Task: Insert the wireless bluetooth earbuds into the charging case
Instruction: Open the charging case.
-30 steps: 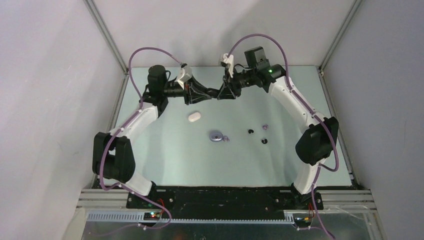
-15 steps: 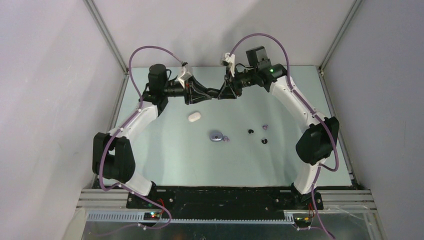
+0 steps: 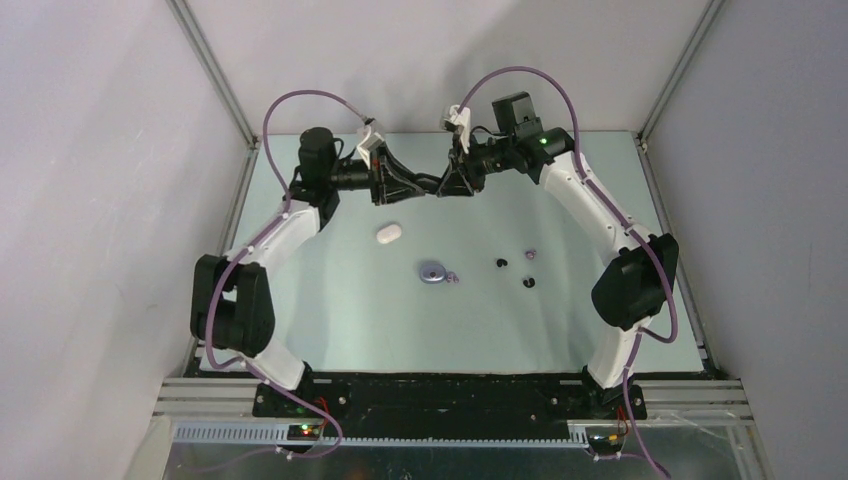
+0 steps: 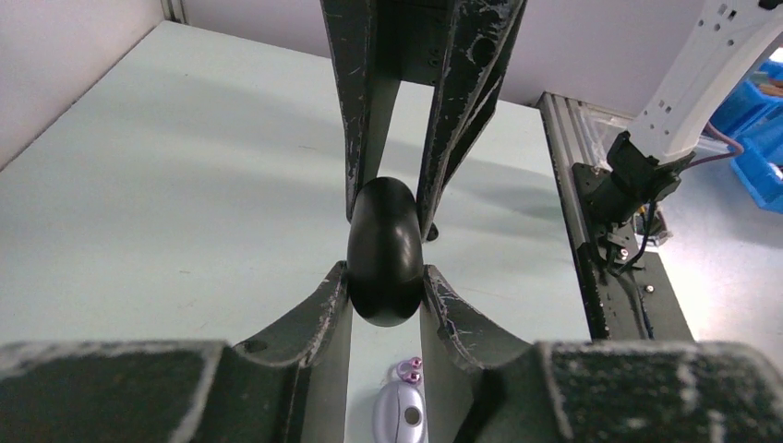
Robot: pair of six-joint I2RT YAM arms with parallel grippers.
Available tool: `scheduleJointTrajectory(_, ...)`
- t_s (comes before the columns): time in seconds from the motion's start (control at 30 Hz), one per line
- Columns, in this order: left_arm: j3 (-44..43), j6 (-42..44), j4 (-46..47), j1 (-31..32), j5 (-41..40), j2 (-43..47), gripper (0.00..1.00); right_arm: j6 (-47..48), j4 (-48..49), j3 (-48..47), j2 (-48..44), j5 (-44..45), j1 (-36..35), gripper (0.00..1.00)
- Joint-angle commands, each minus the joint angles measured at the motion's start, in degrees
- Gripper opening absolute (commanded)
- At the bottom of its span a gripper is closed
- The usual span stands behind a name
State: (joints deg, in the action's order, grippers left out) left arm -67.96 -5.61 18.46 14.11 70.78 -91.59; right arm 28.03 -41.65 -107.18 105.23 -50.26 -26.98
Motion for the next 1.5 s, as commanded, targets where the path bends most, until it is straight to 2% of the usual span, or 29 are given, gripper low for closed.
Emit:
scheduleJointTrajectory(0.0, -0.95, -7.87, 8.39, 0.35, 0.72, -0.85, 0.00, 0.18, 2.90, -0.94, -2.40, 0.67, -1.12, 0.39)
scheduleJointTrajectory(0.07, -0.12, -8.38, 10.85, 0.33, 1.77, -0.75, 0.00, -1.03, 3.75, -1.00, -2.40, 1.46, -1.10, 0.45)
scheduleJointTrajectory(0.13, 0.50, -8.53, 13.13, 0.31, 2.86, -0.65, 0.00, -2.60, 4.68, -1.20, -2.13, 2.11, -0.91, 0.47)
scheduleJointTrajectory(0.37, 1.63, -9.84, 20.36, 0.31, 4.70, -0.83, 0.00, -9.87, 8.08, -1.74, -1.24, 0.17, 1.36, 0.50)
scheduleJointTrajectory(0.67, 2.40, -8.57, 20.77, 0.31, 5.41, -0.97, 0.00, -17.65, 11.52, -2.10, -0.36, -5.53, 4.11, 0.52)
scheduleJointTrajectory(1.0, 1.93, -8.35, 20.57, 0.31, 5.59, -1.36, 0.00, -25.11, 17.01, -1.99, 0.47, -6.57, 6.09, 0.54)
scheduleJointTrajectory(1.3, 1.69, -8.97, 20.65, 0.20, 4.92, -1.80, 0.00, -25.92, 17.92, -2.12, 0.93, -5.21, 6.78, 0.53)
scheduleJointTrajectory(1.47, 1.95, -13.53, 22.89, -0.28, 3.71, -3.02, 0.00, -25.33, 17.83, -2.35, -1.72, -7.89, 6.99, 0.55)
